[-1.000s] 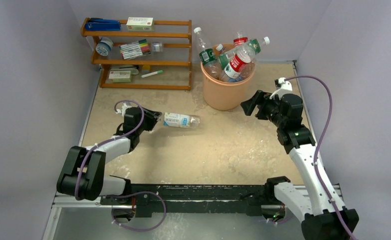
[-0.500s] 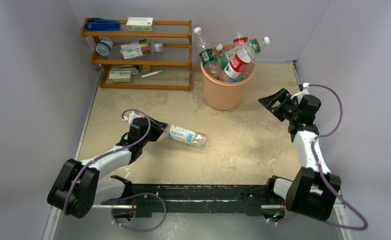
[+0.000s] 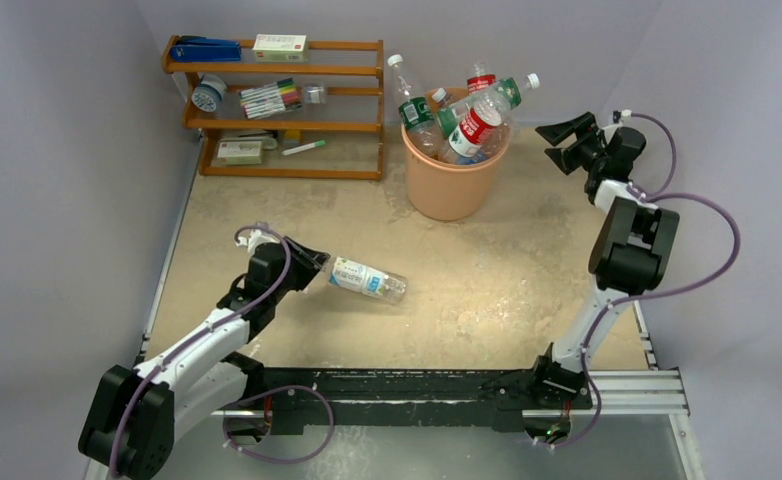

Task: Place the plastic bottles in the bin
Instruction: Adjust the trash bin at the center of the board.

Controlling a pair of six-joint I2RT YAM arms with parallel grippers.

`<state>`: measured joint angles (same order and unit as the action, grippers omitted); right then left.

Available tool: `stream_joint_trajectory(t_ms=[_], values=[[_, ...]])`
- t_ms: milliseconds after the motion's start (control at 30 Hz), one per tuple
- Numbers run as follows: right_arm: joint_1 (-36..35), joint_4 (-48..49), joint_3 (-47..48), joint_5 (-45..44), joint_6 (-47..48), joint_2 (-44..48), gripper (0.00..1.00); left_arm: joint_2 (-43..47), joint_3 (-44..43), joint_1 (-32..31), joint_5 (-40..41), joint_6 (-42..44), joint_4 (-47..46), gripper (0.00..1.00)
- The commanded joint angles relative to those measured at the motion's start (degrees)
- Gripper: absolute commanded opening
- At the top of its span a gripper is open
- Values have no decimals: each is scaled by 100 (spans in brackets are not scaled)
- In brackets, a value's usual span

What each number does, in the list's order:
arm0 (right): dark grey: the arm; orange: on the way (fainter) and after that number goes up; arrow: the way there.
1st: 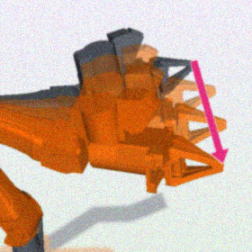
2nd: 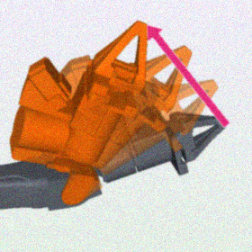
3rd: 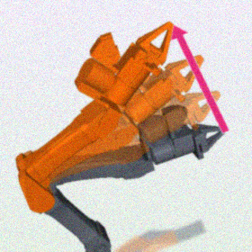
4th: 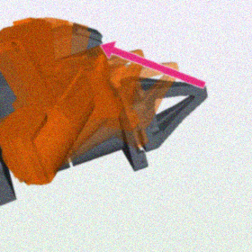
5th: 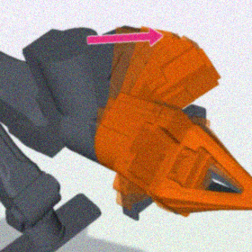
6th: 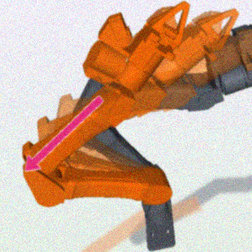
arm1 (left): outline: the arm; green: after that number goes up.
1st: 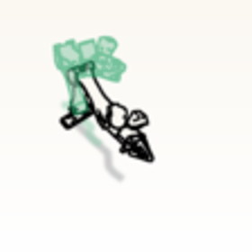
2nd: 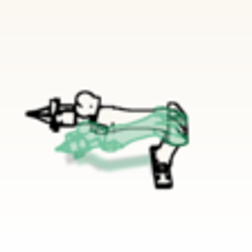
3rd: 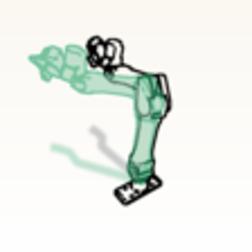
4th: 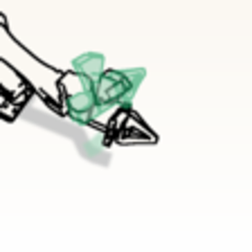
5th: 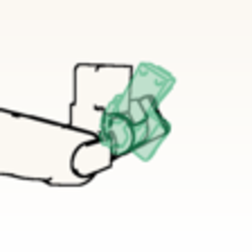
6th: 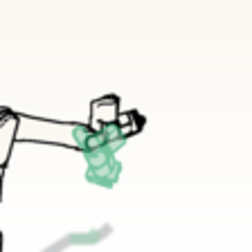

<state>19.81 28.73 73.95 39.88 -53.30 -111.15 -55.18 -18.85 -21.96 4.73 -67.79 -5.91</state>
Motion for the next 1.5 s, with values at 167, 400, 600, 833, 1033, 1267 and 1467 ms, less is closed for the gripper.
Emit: stream_joint_trajectory(t_ms=[167, 400, 600, 833, 1033, 1267, 1467], values=[[-227, 663, 2351, 677, -803, -2197, 88, 324, -208, -37, 63, 164, 519, 30], [-805, 1150, 3828, 1616, -1359, -3330, 89, 136, -322, -39, 16, 210, 530, 30], [-1169, 1259, 3615, 1844, -1169, -3271, 90, 156, -402, -37, 85, 257, 626, 30], [-1276, 2176, 2018, 1757, -1247, -2536, 90, 250, -414, -41, 94, 289, 758, 30], [-1345, 3021, 486, 1687, -1262, -1819, 89, 409, -355, -37, 143, 310, 896, 30], [-1429, 3765, -1015, 1707, -1167, -1098, 89, 642, -302, -42, 193, 301, 1022, 30], [-1691, 3993, -2258, 1610, -841, -331, 89, 736, -285, -44, 239, 302, 1101, 30]])
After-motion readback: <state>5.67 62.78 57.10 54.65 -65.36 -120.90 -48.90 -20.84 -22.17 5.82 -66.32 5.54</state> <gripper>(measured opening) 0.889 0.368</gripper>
